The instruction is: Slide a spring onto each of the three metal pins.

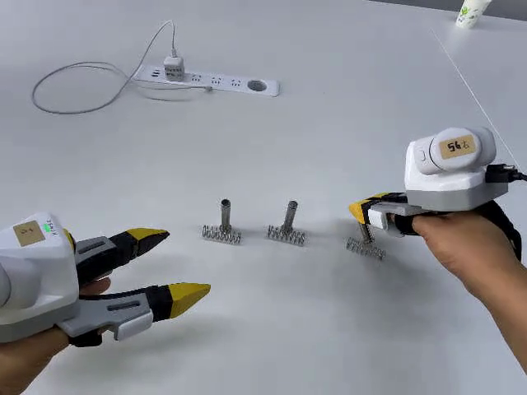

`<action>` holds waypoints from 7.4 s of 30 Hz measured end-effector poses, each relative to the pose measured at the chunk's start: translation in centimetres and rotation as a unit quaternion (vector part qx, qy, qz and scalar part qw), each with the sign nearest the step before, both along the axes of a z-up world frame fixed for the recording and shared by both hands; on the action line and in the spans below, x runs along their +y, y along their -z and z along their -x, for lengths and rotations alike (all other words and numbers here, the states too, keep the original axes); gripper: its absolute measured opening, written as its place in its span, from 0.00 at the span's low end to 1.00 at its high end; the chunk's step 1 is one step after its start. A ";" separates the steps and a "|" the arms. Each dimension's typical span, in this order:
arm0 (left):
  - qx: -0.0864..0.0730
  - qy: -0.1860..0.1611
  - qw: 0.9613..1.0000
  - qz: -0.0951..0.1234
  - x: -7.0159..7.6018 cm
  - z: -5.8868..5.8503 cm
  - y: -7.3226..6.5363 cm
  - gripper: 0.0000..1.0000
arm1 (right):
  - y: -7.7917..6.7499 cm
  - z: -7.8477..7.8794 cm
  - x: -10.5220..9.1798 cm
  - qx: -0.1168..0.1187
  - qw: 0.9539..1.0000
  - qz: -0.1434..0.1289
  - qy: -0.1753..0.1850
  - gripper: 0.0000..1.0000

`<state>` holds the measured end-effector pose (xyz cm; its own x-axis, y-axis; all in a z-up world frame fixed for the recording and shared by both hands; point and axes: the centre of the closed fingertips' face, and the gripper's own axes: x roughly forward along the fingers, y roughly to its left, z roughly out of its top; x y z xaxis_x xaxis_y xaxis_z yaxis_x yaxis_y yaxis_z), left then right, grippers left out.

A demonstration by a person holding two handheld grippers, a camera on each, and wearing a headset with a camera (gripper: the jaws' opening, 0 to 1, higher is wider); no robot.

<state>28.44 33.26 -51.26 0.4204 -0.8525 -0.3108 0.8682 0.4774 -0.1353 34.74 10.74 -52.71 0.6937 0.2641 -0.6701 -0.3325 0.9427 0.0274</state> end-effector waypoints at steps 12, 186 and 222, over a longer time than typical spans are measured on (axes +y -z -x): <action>0.000 -0.001 1.000 0.001 0.1 0.0 0.0 0.58 | -0.5 0.5 0.3 -0.019 1.000 0.001 -0.011 0.09; 0.006 0.086 0.996 -0.029 -3.2 3.2 1.6 0.56 | 3.1 8.3 1.7 0.051 0.974 0.049 -0.217 0.11; -0.017 0.183 0.982 -0.051 -7.1 5.0 2.6 0.38 | 1.9 12.1 12.3 0.066 0.918 0.040 -0.389 0.11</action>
<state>23.43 26.11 -53.81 0.1028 -0.9139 -0.3927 0.9875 0.1413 -0.0703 22.64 23.01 -54.61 0.2275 0.5910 -0.7739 -0.9047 0.4222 0.0565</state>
